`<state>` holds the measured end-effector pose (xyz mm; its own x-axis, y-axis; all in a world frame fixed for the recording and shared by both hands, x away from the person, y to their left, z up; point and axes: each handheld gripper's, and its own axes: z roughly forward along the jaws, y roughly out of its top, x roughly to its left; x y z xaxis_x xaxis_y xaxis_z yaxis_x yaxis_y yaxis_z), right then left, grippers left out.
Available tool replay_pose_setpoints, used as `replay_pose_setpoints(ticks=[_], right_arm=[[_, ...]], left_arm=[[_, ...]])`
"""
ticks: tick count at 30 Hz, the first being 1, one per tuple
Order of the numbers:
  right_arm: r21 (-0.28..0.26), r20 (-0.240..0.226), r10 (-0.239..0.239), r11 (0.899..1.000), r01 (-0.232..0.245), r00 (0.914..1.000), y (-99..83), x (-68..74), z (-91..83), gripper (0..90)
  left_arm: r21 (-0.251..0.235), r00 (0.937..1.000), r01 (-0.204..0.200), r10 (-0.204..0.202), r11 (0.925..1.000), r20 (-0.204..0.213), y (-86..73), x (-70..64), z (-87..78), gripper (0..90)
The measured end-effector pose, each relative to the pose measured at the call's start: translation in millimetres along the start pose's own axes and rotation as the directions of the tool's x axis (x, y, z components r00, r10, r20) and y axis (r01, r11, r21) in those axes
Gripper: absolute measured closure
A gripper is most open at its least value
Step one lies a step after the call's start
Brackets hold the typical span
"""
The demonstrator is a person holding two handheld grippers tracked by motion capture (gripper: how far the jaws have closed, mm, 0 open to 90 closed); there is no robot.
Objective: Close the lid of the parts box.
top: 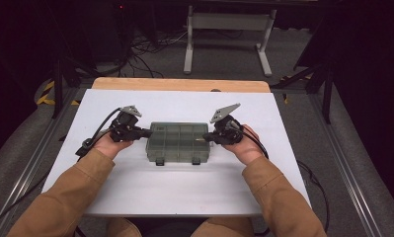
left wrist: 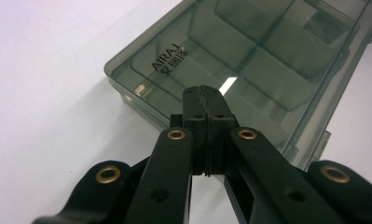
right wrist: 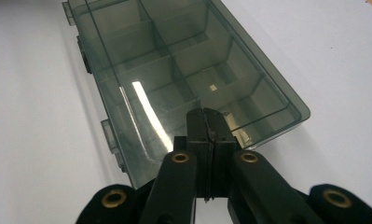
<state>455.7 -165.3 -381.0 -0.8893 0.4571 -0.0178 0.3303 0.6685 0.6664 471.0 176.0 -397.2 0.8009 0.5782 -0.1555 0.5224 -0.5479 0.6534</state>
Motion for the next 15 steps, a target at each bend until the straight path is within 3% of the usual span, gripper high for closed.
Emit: replay_pose_setpoints(ticks=[3, 7, 15], right_arm=[[0.012, -0.005, 0.004, 1.000, -0.003, 1.0000, -1.3, 1.6, 1.7, 90.0], [0.023, -0.015, 0.010, 1.000, -0.010, 0.9998, -2.6, 4.0, 3.1, 90.0], [0.042, -0.030, 0.022, 0.999, -0.020, 0.9993, -4.0, 6.4, 6.1, 90.0]], left_arm=[[0.004, 0.9998, 0.016, -0.016, 0.9999, 0.008, -2.0, -0.6, 0.8, 90.0], [0.016, 1.0000, -0.002, 0.002, 0.9999, 0.008, -3.1, -1.2, 2.0, 90.0], [0.033, 0.9999, 0.001, -0.001, 0.9995, 0.013, -5.9, -5.6, 4.4, 89.9]])
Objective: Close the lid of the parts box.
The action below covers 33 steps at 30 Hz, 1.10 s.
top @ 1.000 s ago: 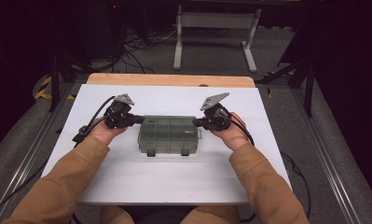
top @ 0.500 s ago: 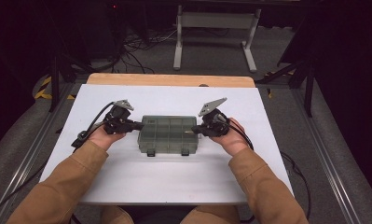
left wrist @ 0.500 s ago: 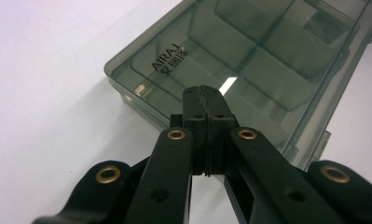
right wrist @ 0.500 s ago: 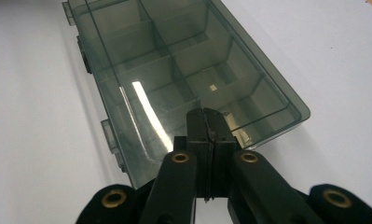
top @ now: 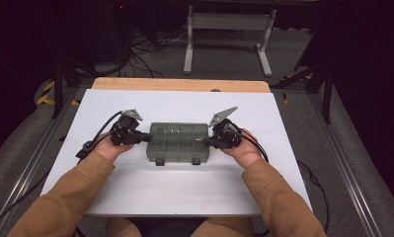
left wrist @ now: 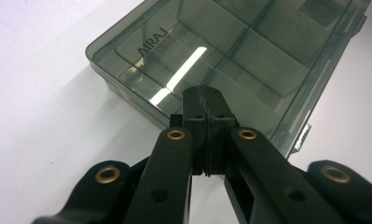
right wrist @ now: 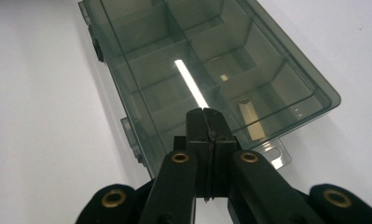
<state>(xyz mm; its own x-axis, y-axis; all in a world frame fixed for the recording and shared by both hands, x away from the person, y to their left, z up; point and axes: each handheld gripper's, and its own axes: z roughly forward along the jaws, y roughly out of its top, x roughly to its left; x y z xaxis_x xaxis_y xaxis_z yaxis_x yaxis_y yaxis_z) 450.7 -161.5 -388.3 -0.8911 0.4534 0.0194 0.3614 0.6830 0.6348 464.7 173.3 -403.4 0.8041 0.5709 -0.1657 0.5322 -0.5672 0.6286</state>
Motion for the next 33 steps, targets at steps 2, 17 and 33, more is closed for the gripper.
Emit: replay_pose_setpoints(ticks=[2, 17, 33], right_arm=[[0.005, -0.003, 0.001, 1.000, -0.001, 1.0000, -0.3, 0.6, 1.1, 90.0], [0.018, -0.005, -0.003, 1.000, 0.004, 1.0000, -2.6, 2.6, 6.3, 90.0], [-0.030, 0.013, -0.032, 0.999, 0.032, 0.9994, -9.9, 5.6, 6.5, 90.0]], left_arm=[[0.003, 1.0000, -0.006, 0.006, 1.0000, -0.001, -0.2, -0.2, 0.1, 89.9], [0.008, 0.9996, -0.028, 0.028, 0.9996, 0.001, -2.0, 0.0, 0.4, 89.4], [0.002, 0.9987, -0.048, 0.048, 0.9988, -0.015, -4.6, -3.5, 0.8, 90.0]])
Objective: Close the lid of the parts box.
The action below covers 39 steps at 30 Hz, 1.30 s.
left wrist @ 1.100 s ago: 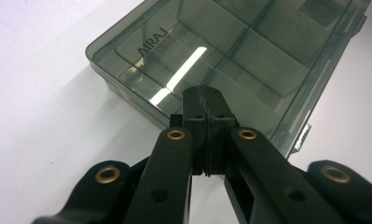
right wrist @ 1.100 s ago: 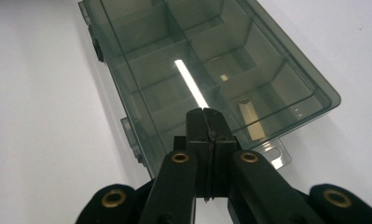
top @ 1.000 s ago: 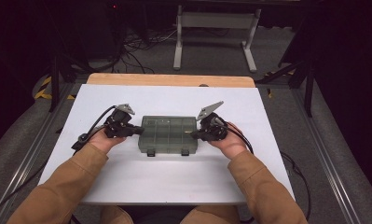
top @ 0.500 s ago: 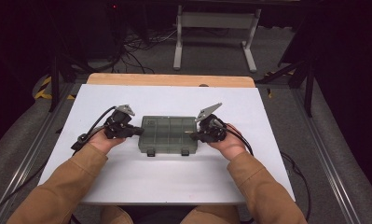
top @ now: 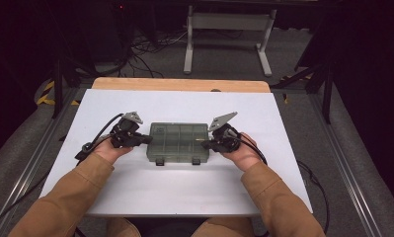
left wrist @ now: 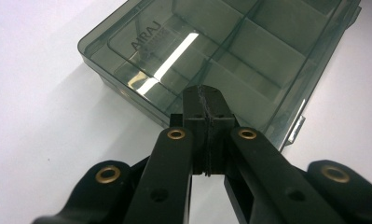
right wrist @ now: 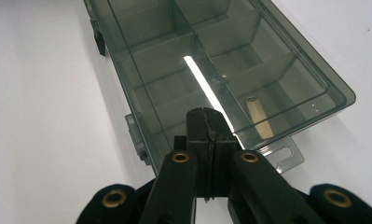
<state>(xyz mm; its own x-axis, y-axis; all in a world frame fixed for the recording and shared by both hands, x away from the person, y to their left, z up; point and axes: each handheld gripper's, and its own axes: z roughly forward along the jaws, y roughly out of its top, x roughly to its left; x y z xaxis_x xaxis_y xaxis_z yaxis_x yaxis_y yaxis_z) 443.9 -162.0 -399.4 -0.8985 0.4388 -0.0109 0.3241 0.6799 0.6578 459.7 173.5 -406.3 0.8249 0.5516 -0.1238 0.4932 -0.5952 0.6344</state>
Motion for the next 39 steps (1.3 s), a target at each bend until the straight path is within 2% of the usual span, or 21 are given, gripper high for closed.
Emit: replay_pose_setpoints(ticks=[1, 2, 4, 7, 18, 21, 23, 24, 27, 30, 31, 32, 33, 34, 38, 39], right_arm=[[-0.007, 0.002, 0.000, 1.000, 0.000, 1.0000, -1.0, 0.3, -0.1, 90.0], [-0.011, 0.002, -0.001, 1.000, 0.001, 1.0000, -1.7, 0.5, -0.1, 90.0], [0.011, 0.006, -0.003, 1.000, 0.003, 1.0000, -3.5, 1.3, 2.6, 90.0], [-0.003, 0.007, 0.000, 1.000, 0.000, 1.0000, -5.7, 1.8, 2.2, 90.0], [-0.004, 0.007, 0.004, 1.000, -0.004, 1.0000, -5.4, 1.4, 1.7, 90.0], [-0.021, 0.010, 0.002, 1.000, -0.001, 0.9999, -4.2, 1.9, -0.2, 90.0], [-0.044, 0.010, 0.000, 0.999, 0.001, 0.9999, -2.7, 2.5, -3.7, 90.0], [-0.059, 0.012, -0.005, 0.998, 0.006, 0.9999, -1.6, 2.6, -6.2, 90.0], [-0.101, 0.021, -0.008, 0.995, 0.010, 0.9997, 0.8, 3.4, -13.2, 82.3], [-0.127, 0.005, 0.006, 0.992, -0.005, 1.0000, 3.1, 3.1, -18.8, 72.2], [-0.138, -0.003, 0.007, 0.990, -0.008, 1.0000, 5.7, 3.8, -23.0, 61.7], [-0.138, -0.003, 0.007, 0.990, -0.008, 1.0000, 5.7, 3.8, -23.0, 61.7], [-0.145, 0.004, 0.011, 0.989, -0.010, 0.9999, 6.9, 4.6, -25.2, 55.0], [-0.155, 0.005, 0.015, 0.988, -0.014, 0.9999, 8.1, 4.9, -27.2, 50.4], [-0.197, 0.020, 0.004, 0.980, 0.000, 0.9998, 12.0, 8.2, -33.7, 31.4], [-0.205, 0.022, 0.001, 0.979, 0.003, 0.9998, 12.4, 8.7, -34.5, 28.2]], left_arm=[[0.001, 1.0000, -0.005, 0.005, 1.0000, -0.004, -0.1, -0.9, 0.0, 90.0], [0.028, 0.9997, -0.018, 0.018, 0.9995, -0.017, 0.3, -1.2, 1.2, 90.0], [0.016, 0.9997, -0.023, 0.023, 0.9996, -0.004, -1.7, -3.8, 2.9, 90.0], [0.016, 0.9993, -0.033, 0.033, 0.9993, -0.019, -1.9, -6.7, 2.9, 90.0], [0.023, 0.9994, -0.027, 0.027, 0.9994, -0.023, -0.7, -8.6, 2.3, 90.0], [-0.003, 0.9988, -0.031, 0.031, 0.9995, -0.037, 0.1, -9.7, -0.3, 89.9], [-0.037, 0.9998, -0.013, 0.013, 0.9992, -0.016, 1.0, -10.0, -4.3, 87.2], [-0.048, 0.9998, -0.011, 0.010, 0.9988, -0.019, 1.3, -10.5, -6.2, 85.0], [-0.087, 0.9996, -0.017, 0.015, 0.9960, -0.024, 1.7, -11.0, -11.8, 75.5], [-0.125, 0.9995, -0.028, 0.025, 0.9917, -0.018, 1.9, -10.8, -17.4, 59.0], [-0.137, 0.9996, -0.026, 0.025, 0.9903, -0.011, 2.0, -10.7, -19.0, 47.0], [-0.156, 0.9998, -0.019, 0.019, 0.9876, -0.004, 2.2, -10.1, -21.4, 47.0], [-0.169, 0.9998, -0.011, 0.013, 0.9855, 0.015, 2.4, -9.8, -23.6, 42.2], [-0.187, 0.9997, -0.013, 0.016, 0.9823, 0.016, 2.7, -10.0, -26.2, 38.9], [-0.227, 0.9992, -0.039, 0.041, 0.9731, 0.005, 2.9, -13.4, -32.6, 24.5], [-0.232, 0.9987, -0.052, 0.051, 0.9713, -0.009, 2.9, -13.8, -34.3, 21.9]])
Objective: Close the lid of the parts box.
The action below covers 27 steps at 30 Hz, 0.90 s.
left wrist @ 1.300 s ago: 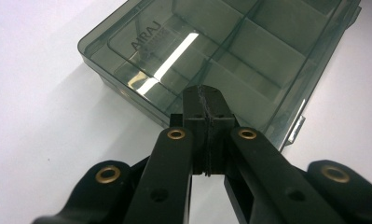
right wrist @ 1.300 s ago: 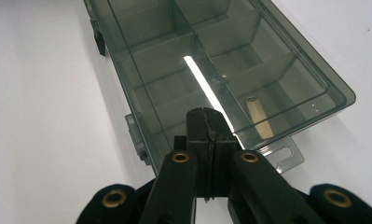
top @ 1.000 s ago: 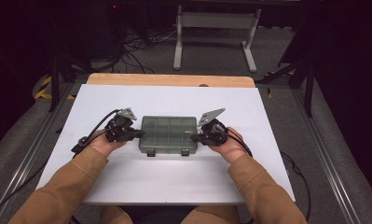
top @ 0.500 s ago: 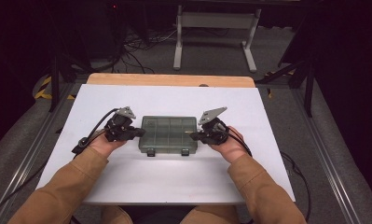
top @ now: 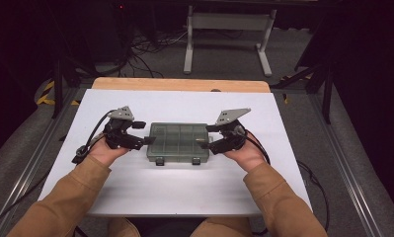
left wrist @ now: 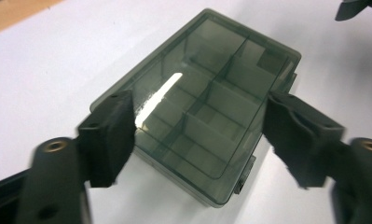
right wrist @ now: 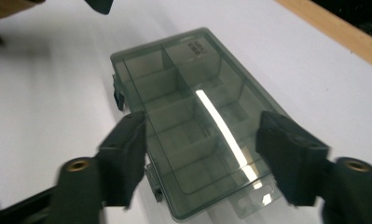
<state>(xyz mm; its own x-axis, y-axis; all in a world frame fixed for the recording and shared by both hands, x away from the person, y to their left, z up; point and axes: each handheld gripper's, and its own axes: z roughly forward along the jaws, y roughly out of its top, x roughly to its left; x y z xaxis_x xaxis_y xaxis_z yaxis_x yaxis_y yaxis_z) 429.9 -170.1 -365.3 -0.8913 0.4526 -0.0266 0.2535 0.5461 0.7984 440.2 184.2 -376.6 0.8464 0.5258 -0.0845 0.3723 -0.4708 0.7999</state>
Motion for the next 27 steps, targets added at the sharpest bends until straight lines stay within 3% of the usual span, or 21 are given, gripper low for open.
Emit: replay_pose_setpoints(ticks=[4, 9, 15, 19, 27], right_arm=[[-0.024, 0.025, -0.010, 1.000, 0.010, 0.9996, 1.4, 2.9, -3.6, 13.6], [-0.056, 0.042, -0.011, 0.998, 0.013, 0.9991, 1.6, 4.8, -10.2, 6.4], [-0.102, 0.061, -0.019, 0.994, 0.026, 0.9980, 1.4, 7.6, -20.1, 3.0], [-0.132, 0.072, -0.026, 0.991, 0.036, 0.9971, -1.1, 9.4, -27.5, 2.6], [-0.204, 0.116, -0.012, 0.978, 0.036, 0.9932, -16.6, 10.6, -43.1, 2.3]], left_arm=[[-0.003, 0.9999, 0.009, -0.009, 1.0000, -0.010, 0.7, -3.4, -5.5, 9.2], [-0.047, 0.9999, -0.004, 0.003, 0.9989, -0.016, -0.5, -7.3, -12.8, 1.0], [-0.106, 0.9988, -0.031, 0.027, 0.9939, -0.040, -5.2, -11.0, -23.6, 0.5], [-0.135, 0.9982, -0.027, 0.020, 0.9905, -0.057, -10.0, -12.7, -31.9, 0.7], [-0.228, 0.9950, -0.031, 0.008, 0.9732, -0.100, -27.2, -13.2, -48.8, 1.7]])
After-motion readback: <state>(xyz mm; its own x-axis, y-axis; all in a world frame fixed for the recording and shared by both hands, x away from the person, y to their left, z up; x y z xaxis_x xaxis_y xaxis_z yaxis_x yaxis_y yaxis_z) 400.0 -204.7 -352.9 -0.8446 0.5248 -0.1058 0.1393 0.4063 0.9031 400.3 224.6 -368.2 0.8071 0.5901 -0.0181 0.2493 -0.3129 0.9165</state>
